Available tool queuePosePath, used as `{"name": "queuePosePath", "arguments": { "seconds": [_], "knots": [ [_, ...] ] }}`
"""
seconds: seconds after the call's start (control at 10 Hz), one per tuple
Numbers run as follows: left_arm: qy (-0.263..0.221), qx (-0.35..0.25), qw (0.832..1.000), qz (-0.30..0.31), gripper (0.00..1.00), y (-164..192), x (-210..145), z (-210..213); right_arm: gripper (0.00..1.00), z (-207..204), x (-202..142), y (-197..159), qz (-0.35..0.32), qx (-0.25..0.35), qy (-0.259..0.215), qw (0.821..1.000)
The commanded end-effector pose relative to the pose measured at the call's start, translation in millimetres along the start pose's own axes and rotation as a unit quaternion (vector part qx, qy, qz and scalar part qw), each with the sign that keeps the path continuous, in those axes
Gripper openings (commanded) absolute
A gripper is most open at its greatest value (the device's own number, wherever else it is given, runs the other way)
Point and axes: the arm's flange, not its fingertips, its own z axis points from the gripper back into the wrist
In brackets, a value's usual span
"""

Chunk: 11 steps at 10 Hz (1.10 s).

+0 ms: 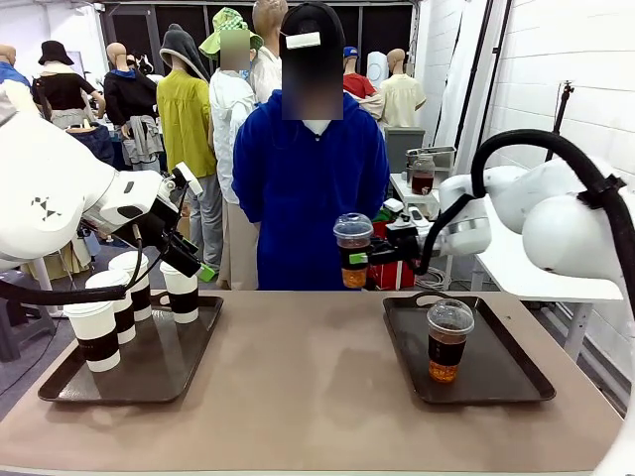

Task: Distribute the coffee onto the tray.
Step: Pick up another iced Americano from the middle of the table and place it on the right Handle tray.

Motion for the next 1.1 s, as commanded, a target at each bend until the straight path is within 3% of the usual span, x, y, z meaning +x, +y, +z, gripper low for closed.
{"name": "queuePosePath", "arguments": {
  "seconds": [0.0, 0.3, 1.0],
  "knots": [
    [-0.001, -0.006, 1.0, 0.0, 1.0, 0, -1, 1, 0.8, 18, -7, 32, 0.006, -0.004, -0.006, 1.0],
    [-0.001, -0.006, 1.0, 0.0, 1.0, 0, -1, 1, 0.8, 50, -25, 50, 0.004, -0.022, -0.018, 1.0],
    [-0.001, -0.006, 1.0, 0.0, 1.0, 0, -1, 1, 0.8, 53, -38, 41, -0.008, -0.022, -0.003, 1.0]
  ]
}}
